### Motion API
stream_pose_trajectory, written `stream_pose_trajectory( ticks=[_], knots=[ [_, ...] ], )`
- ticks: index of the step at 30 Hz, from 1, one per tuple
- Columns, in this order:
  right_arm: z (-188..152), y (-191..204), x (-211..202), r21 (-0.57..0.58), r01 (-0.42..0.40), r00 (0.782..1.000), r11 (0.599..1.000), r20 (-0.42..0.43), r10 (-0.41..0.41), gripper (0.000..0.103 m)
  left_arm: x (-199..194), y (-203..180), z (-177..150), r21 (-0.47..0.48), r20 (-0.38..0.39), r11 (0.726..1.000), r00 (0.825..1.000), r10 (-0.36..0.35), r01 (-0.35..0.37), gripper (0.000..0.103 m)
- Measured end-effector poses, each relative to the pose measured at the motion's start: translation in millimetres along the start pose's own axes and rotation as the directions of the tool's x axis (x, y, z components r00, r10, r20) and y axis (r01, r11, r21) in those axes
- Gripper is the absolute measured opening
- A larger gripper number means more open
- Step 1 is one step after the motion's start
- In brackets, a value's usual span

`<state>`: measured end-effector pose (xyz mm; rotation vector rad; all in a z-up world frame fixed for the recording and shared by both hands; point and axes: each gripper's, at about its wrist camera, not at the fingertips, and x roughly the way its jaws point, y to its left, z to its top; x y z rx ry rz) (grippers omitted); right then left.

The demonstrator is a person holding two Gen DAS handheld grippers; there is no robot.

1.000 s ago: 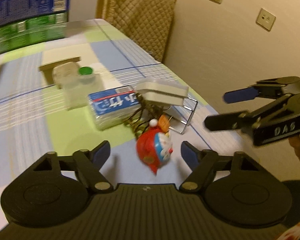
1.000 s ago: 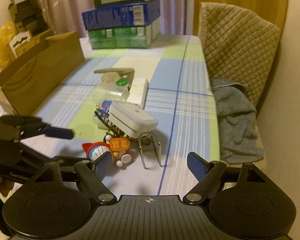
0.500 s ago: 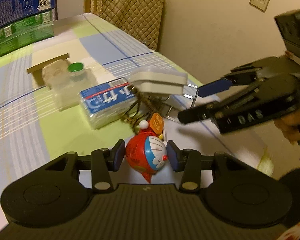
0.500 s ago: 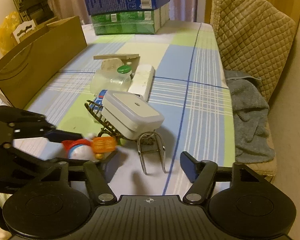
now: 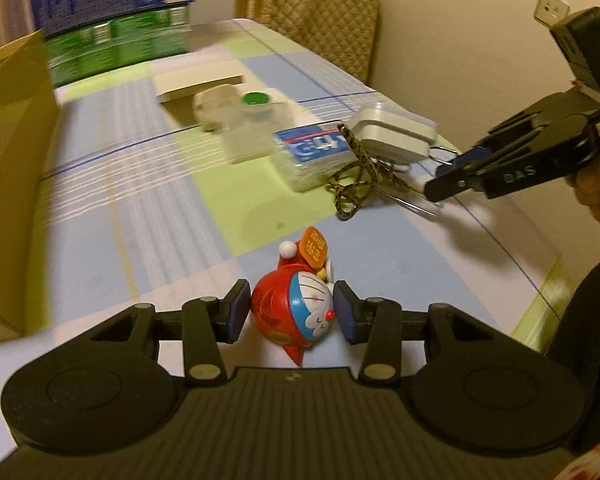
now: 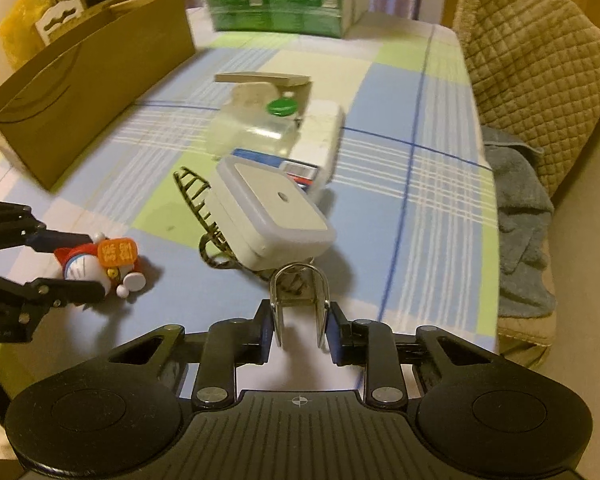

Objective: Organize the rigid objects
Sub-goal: 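Lift the figurine with the left gripper while the right gripper grasps the wire hook rack, then carry the figurine and wire rack with both grippers over the cardboard box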

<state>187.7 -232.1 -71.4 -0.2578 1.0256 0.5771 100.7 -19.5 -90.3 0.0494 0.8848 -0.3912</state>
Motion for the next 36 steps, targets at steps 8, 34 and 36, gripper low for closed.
stream_pose_trajectory(
  ticks=[8,34,36],
  knots=[
    [10,45,3,-0.076,-0.065,0.997,0.995,-0.04,0.062,0.024,-19,29,-14,-0.067,0.014,0.996,0.999,0.052,-0.051,0.04],
    [-12,100,2,0.181,-0.044,0.997,0.982,0.063,0.033,0.024,-17,36,-30,-0.012,0.025,0.995,0.995,0.098,-0.097,0.04],
    [-11,100,0,0.182,-0.038,0.997,0.983,0.07,0.026,0.024,-13,34,-31,0.005,0.006,0.995,0.995,0.102,-0.102,0.04]
  ],
)
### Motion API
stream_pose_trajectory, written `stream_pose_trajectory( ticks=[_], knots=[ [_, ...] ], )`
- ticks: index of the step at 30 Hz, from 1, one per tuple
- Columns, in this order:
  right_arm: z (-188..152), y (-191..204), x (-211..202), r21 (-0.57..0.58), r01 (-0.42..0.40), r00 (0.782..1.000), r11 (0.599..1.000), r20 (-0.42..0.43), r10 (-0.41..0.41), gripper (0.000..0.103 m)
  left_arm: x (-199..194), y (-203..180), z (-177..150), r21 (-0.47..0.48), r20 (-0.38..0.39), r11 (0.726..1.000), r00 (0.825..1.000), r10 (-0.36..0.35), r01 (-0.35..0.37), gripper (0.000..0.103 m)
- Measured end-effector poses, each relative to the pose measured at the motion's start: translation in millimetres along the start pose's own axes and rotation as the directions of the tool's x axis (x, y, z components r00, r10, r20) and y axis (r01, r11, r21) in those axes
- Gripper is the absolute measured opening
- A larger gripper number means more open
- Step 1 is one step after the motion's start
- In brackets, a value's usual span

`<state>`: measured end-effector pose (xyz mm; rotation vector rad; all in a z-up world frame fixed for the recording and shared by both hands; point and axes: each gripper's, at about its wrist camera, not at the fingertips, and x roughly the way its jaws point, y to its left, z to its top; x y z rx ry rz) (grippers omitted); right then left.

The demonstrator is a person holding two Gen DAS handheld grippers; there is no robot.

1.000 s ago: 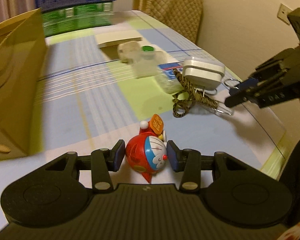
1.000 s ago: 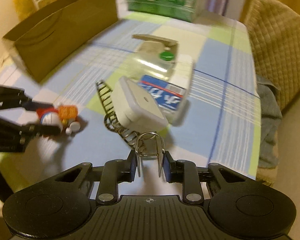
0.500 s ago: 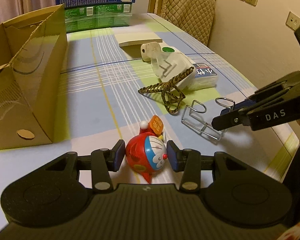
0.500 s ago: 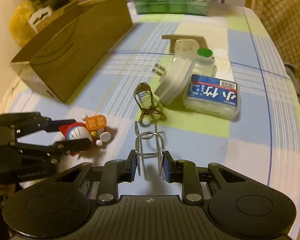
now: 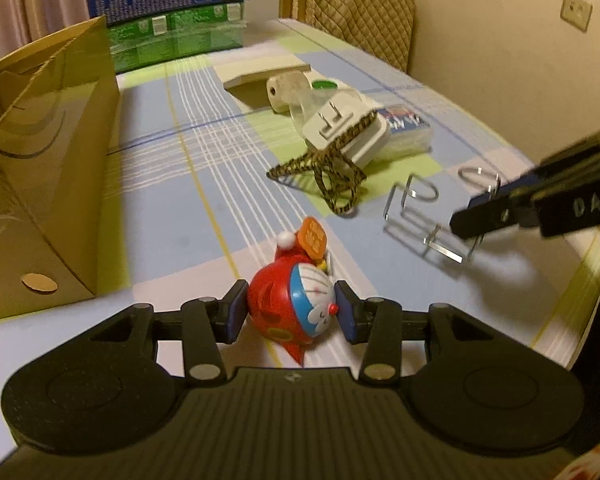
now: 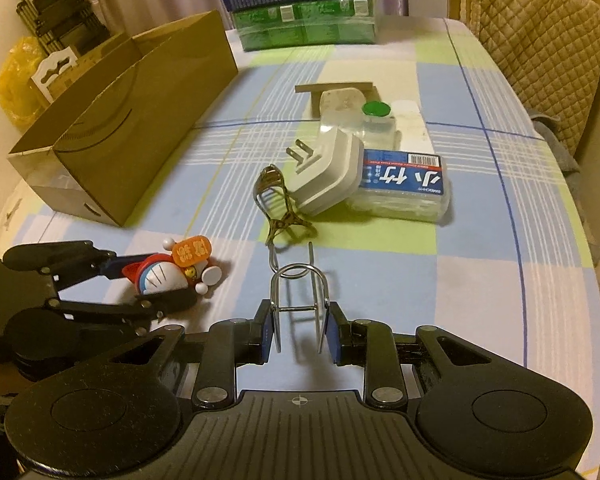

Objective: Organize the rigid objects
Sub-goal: 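Carry the figurine and wire rack with both grippers over the cardboard box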

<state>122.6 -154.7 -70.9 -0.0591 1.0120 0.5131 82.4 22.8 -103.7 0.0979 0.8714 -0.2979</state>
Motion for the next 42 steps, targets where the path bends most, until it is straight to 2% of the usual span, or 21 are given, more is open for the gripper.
stream_pose_trajectory(
  ticks=[11,23,30,35,42],
  knots=[
    [2,8,-23,0.0,0.014,0.998,1.0,0.054,-0.014,0.024,-13,13,2,-0.131,0.01,0.99,0.998,-0.057,0.057,0.04],
    [7,21,-44,-0.006,0.012,0.995,1.0,0.101,-0.011,0.024,-32,17,15,-0.156,0.051,0.985,0.997,-0.061,0.068,0.04],
    [28,40,-67,-0.041,-0.007,0.985,0.999,0.169,0.014,0.024,-67,29,37,-0.174,0.12,0.981,0.991,-0.062,0.083,0.04],
    [58,63,-80,-0.083,-0.044,0.972,0.996,0.226,0.062,0.024,-105,49,64,-0.176,0.188,0.983,0.982,-0.027,0.061,0.04],
    [111,122,-71,-0.151,-0.146,0.945,0.978,0.272,0.183,0.024,-156,107,92,-0.19,0.245,0.981,0.966,0.082,-0.035,0.04]
  ],
)
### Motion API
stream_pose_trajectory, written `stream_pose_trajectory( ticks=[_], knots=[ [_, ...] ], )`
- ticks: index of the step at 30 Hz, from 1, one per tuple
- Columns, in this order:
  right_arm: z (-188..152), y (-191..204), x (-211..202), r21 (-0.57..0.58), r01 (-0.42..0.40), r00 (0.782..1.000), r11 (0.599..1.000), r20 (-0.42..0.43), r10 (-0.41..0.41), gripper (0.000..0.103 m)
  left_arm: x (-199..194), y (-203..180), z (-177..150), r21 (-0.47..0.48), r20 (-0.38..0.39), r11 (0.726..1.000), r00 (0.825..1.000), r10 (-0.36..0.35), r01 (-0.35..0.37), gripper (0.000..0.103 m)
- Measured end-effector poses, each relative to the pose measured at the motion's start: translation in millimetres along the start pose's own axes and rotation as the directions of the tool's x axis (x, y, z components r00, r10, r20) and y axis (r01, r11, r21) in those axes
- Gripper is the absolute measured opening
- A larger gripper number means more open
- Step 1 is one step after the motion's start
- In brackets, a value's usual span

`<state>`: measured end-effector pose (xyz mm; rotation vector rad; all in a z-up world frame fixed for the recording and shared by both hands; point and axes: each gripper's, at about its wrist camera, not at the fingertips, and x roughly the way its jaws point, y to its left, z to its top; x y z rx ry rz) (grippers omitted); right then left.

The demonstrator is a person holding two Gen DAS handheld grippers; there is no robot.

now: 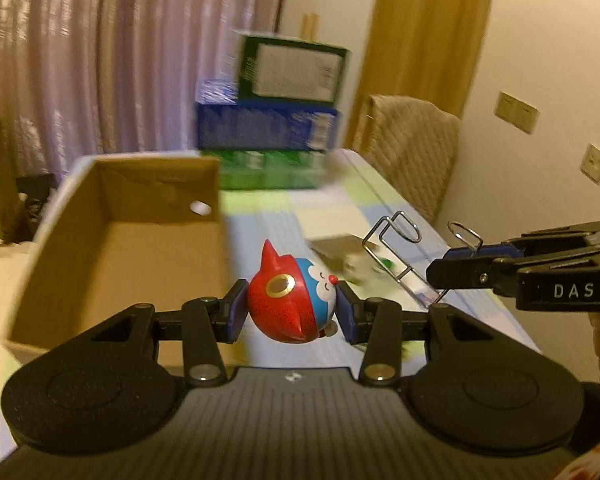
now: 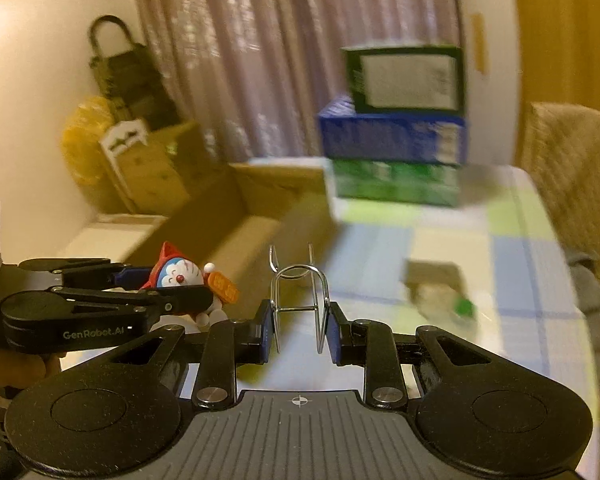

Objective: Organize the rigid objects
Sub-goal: 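Carry the figurine and wire rack with both grippers over the cardboard box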

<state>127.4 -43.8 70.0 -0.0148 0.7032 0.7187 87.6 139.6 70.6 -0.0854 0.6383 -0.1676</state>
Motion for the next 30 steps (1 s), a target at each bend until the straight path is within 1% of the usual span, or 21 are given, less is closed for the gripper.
stream_pose_trajectory(
  ticks=[3,6,9,12,14,19,24,30],
  knots=[
    [15,18,28,0.002,-0.036,0.999,0.999,-0.006,0.036,0.024,-5,34,11,0.001,0.002,0.998,0.998,0.069,-0.069,0.04],
    [26,34,61,-0.001,-0.067,0.997,0.998,-0.025,0.067,0.024,-4,70,17,-0.014,-0.009,0.992,0.992,0.128,-0.128,0.04],
    [27,51,92,-0.021,-0.093,0.995,0.995,-0.048,0.092,0.024,1,100,17,-0.021,-0.028,0.985,0.985,0.17,-0.171,0.04],
    [24,64,116,-0.066,-0.095,0.994,0.993,-0.061,0.091,0.024,9,120,13,-0.016,-0.049,0.98,0.979,0.197,-0.198,0.04],
    [18,68,132,-0.078,-0.1,0.992,0.992,-0.087,0.093,0.024,13,130,10,-0.018,-0.058,0.979,0.978,0.202,-0.203,0.04],
    [8,71,157,-0.09,-0.087,0.989,0.992,-0.129,0.075,0.024,25,146,3,-0.032,-0.07,0.979,0.978,0.196,-0.199,0.04],
    [0,69,169,-0.099,-0.073,0.986,0.992,-0.154,0.057,0.024,35,150,-4,-0.023,-0.085,0.98,0.977,0.194,-0.196,0.04],
    [-3,68,172,-0.104,-0.071,0.985,0.992,-0.165,0.054,0.024,42,152,-9,-0.035,-0.102,0.979,0.975,0.196,-0.2,0.04]
  ],
)
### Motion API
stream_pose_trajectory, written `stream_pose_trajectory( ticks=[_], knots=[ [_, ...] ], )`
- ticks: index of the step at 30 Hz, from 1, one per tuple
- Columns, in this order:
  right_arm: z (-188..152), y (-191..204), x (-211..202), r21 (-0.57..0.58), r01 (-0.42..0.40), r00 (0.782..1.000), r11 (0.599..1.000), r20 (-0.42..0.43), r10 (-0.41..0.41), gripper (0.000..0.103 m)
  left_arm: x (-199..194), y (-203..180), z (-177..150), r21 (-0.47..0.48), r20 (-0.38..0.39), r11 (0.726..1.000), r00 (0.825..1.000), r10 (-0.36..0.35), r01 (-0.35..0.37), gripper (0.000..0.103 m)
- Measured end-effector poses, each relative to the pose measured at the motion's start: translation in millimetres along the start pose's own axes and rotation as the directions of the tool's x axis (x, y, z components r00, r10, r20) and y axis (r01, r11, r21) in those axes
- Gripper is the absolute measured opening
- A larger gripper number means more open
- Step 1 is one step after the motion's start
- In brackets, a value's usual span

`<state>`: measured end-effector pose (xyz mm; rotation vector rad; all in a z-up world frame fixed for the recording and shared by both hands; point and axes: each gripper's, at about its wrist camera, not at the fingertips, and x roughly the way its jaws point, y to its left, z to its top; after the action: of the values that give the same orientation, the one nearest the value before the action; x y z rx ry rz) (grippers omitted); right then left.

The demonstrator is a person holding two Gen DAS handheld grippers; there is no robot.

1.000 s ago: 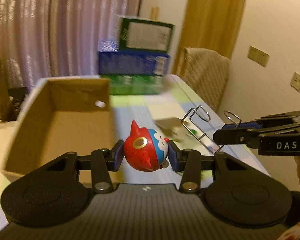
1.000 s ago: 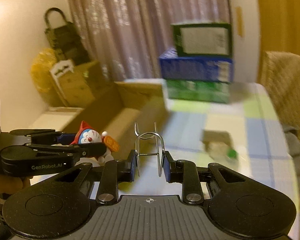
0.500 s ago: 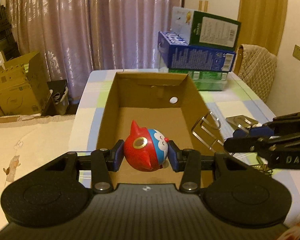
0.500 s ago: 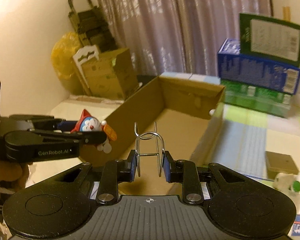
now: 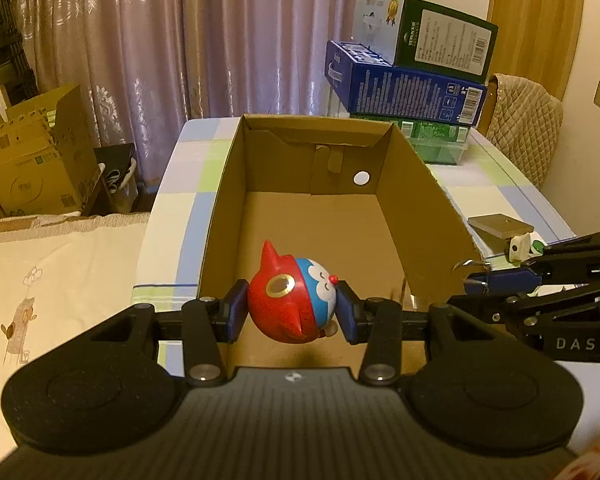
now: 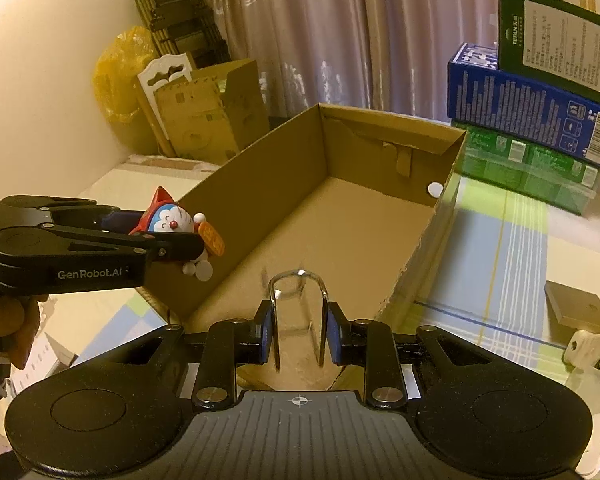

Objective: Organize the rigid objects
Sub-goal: 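Carry the figurine and wire rack with both grippers over the cardboard box, then open both grippers to drop the figurine and wire rack into the box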

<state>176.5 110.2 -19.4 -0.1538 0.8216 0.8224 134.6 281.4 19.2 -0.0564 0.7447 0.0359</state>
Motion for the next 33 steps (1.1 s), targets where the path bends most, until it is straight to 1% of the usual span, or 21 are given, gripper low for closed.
stream_pose_trajectory(
  ticks=[3,6,8,14,20,24,27,29,33],
  knots=[
    [0,1,-1,-0.001,-0.009,1.0,1.0,0.004,0.009,0.024,1,0,-1,-0.008,-0.007,1.0,1.0,0.007,-0.007,0.04],
    [0,1,-9,-0.001,-0.002,1.0,1.0,0.017,0.002,0.024,-6,0,0,-0.011,0.016,1.0,1.0,0.019,-0.019,0.044],
    [-1,0,-19,0.007,0.008,0.999,1.0,0.036,-0.008,0.024,-13,0,2,-0.018,0.031,1.0,0.999,0.025,-0.025,0.044],
    [-12,-13,-62,0.056,0.032,0.994,0.998,0.101,-0.038,0.025,-43,-8,4,-0.035,0.079,0.999,0.996,0.027,-0.024,0.044],
    [-33,-32,-116,0.128,0.08,0.982,0.989,0.158,-0.1,0.025,-76,-32,2,-0.038,0.115,0.999,0.993,0.001,0.004,0.044],
    [-48,-47,-162,0.177,0.142,0.963,0.974,0.204,-0.178,0.026,-96,-53,0,-0.04,0.144,0.999,0.989,-0.023,0.029,0.046],
    [-60,-60,-195,0.205,0.192,0.944,0.96,0.229,-0.238,0.027,-108,-76,-2,-0.023,0.159,0.998,0.986,-0.049,0.053,0.05],
    [-72,-70,-216,0.233,0.232,0.927,0.944,0.241,-0.287,0.03,-114,-93,-4,-0.005,0.167,0.997,0.984,-0.069,0.07,0.051],
    [-92,-89,-249,0.287,0.285,0.903,0.914,0.24,-0.357,0.038,-118,-124,-12,0.011,0.162,0.993,0.979,-0.121,0.121,0.054]
  ],
)
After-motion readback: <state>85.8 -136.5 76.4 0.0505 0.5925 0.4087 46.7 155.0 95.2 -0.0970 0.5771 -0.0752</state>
